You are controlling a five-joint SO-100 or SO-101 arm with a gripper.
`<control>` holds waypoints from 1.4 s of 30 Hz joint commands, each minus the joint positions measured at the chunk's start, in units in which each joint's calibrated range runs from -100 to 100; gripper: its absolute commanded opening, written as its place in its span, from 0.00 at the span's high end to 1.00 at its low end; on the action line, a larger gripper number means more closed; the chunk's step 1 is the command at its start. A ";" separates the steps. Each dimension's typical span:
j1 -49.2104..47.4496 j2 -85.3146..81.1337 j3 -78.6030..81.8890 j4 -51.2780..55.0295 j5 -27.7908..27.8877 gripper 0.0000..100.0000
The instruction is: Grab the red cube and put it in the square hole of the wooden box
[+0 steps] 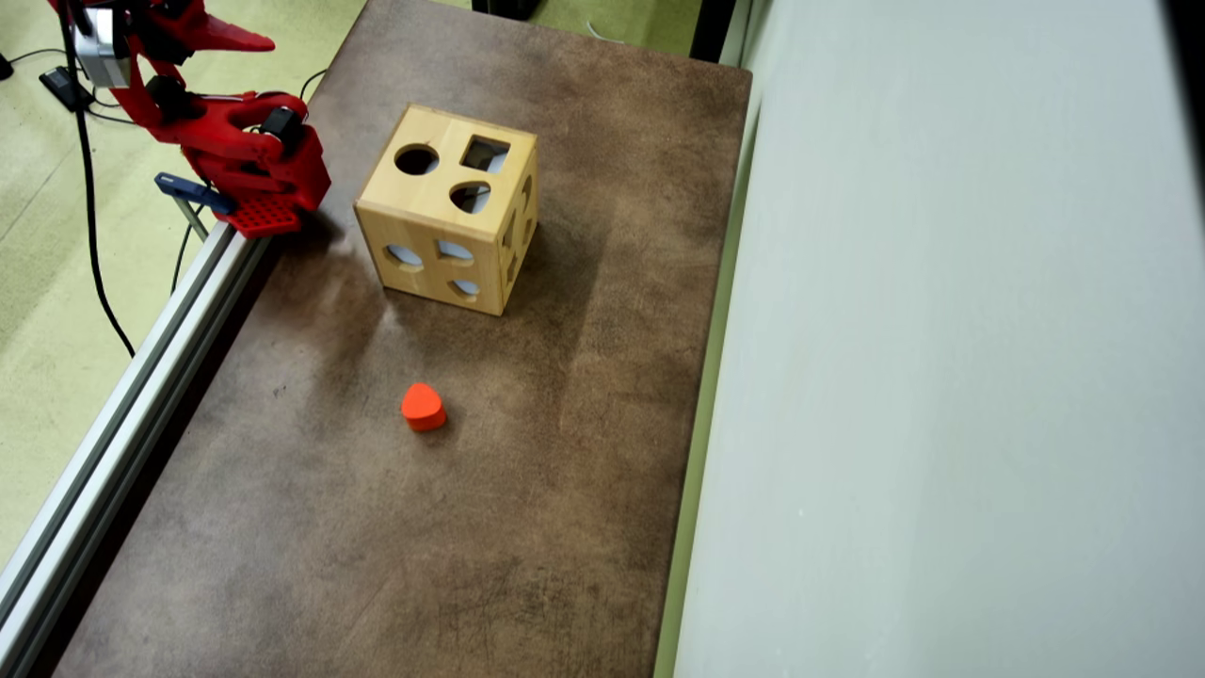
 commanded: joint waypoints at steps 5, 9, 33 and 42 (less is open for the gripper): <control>0.52 0.26 1.93 0.25 0.54 0.65; 0.52 0.18 1.93 0.25 0.54 0.77; 0.59 0.09 2.11 0.17 0.34 0.96; 0.59 0.09 2.11 0.17 0.34 0.96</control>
